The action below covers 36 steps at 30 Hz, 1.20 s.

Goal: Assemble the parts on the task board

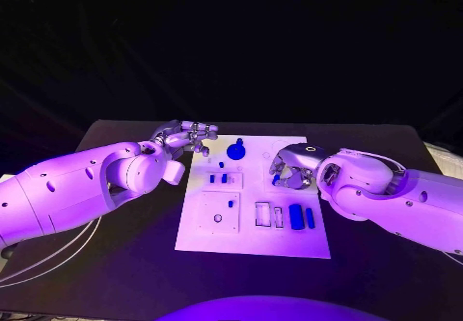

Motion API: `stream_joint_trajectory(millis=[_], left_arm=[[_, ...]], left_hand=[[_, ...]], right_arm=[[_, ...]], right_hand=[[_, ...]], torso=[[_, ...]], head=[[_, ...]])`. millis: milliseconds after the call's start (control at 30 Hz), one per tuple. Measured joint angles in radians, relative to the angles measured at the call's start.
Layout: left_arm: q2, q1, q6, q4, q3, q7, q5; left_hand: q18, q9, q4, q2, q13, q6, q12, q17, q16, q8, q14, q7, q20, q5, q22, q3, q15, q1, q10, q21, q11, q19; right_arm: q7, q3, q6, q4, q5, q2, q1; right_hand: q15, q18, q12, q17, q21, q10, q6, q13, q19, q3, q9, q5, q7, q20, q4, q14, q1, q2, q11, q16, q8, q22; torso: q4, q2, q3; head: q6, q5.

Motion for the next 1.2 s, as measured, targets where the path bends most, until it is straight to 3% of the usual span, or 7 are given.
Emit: stream_joint_trajectory(millis=[100, 467, 600, 967, 1200], left_arm=[[0.000, 0.000, 0.001, 0.000, 0.000, 0.000, 0.000], [-0.002, 0.000, 0.003, 0.000, 0.000, 0.000, 0.000], [-0.001, 0.000, 0.003, 0.000, 0.000, -0.001, 0.000], [-0.002, -0.001, 0.004, 0.000, -0.001, -0.002, 0.001], [-0.002, -0.002, 0.004, 0.000, -0.001, -0.002, 0.001]], left_hand=[[0.000, 0.000, 0.000, 0.000, 0.000, 0.000, 0.000, 0.000, 0.000, 0.000, 0.000, 0.000, 0.000, 0.000, 0.000, 0.000, 0.000, 0.000, 0.000, 0.000, 0.000, 0.000], [0.000, 0.000, 0.000, 0.000, 0.000, 0.000, 0.000, -0.002, 0.000, 0.000, 0.000, 0.000, 0.000, 0.000, -0.001, 0.000, 0.000, 0.000, 0.000, -0.004, 0.000, 0.000], [0.000, 0.000, 0.000, 0.000, 0.000, 0.000, 0.000, -0.002, 0.000, 0.000, 0.000, 0.000, 0.000, 0.000, -0.001, 0.000, 0.000, 0.000, 0.000, -0.004, 0.000, 0.000], [0.000, 0.000, 0.000, 0.000, 0.000, -0.004, 0.000, -0.005, -0.006, 0.000, 0.000, 0.004, 0.000, 0.000, -0.001, 0.000, 0.000, 0.000, 0.000, -0.004, 0.000, 0.000], [0.000, 0.000, 0.000, 0.000, 0.000, -0.004, 0.000, -0.005, -0.006, 0.000, 0.000, 0.004, 0.000, 0.000, -0.001, 0.000, 0.000, 0.000, 0.000, -0.004, 0.000, 0.000]], right_arm=[[0.000, 0.000, 0.005, -0.003, -0.002, 0.003, -0.001], [-0.001, 0.000, 0.011, -0.009, -0.010, 0.009, -0.002], [-0.004, 0.000, 0.010, -0.013, -0.021, 0.012, -0.002], [-0.010, -0.002, -0.009, -0.011, -0.056, 0.014, -0.006], [-0.008, 0.002, -0.060, 0.036, -0.059, -0.016, -0.005]], right_hand=[[-0.005, 0.000, 0.005, 0.006, 0.008, 0.013, 0.015, 0.000, 0.005, 0.013, 0.001, -0.009, -0.009, -0.005, 0.000, 0.005, 0.007, 0.007, -0.006, 0.006, 0.002, 0.008], [-0.013, 0.000, 0.011, 0.029, 0.031, 0.060, 0.059, -0.001, 0.027, 0.045, 0.006, -0.018, -0.017, -0.016, -0.003, 0.013, 0.023, 0.023, -0.017, 0.033, 0.012, 0.042], [-0.016, -0.013, 0.010, 0.037, 0.036, 0.073, 0.069, -0.001, 0.032, 0.062, 0.007, -0.021, -0.020, -0.021, -0.018, 0.016, 0.032, 0.032, -0.022, 0.043, 0.016, 0.051], [-0.024, -0.016, 0.017, 0.045, 0.062, 0.092, 0.079, 0.002, 0.054, 0.096, 0.009, -0.029, -0.018, -0.025, -0.044, 0.016, 0.052, 0.039, -0.003, 0.050, 0.019, 0.090], [-0.024, -0.016, 0.019, 0.048, 0.069, 0.094, 0.080, 0.003, 0.059, 0.097, 0.011, -0.031, -0.017, -0.023, -0.045, 0.016, 0.052, 0.039, -0.001, 0.050, 0.019, 0.103]], torso=[[0.0002, 0.000, 0.0001], [-0.0002, 0.000, 0.0006], [-0.0003, 0.000, 0.0009], [-0.0002, 0.000, 0.0010], [-0.0002, 0.000, 0.0006]], head=[[0.000, 0.000], [0.000, 0.001], [-0.001, 0.000], [-0.004, -0.002], [-0.004, -0.002]])
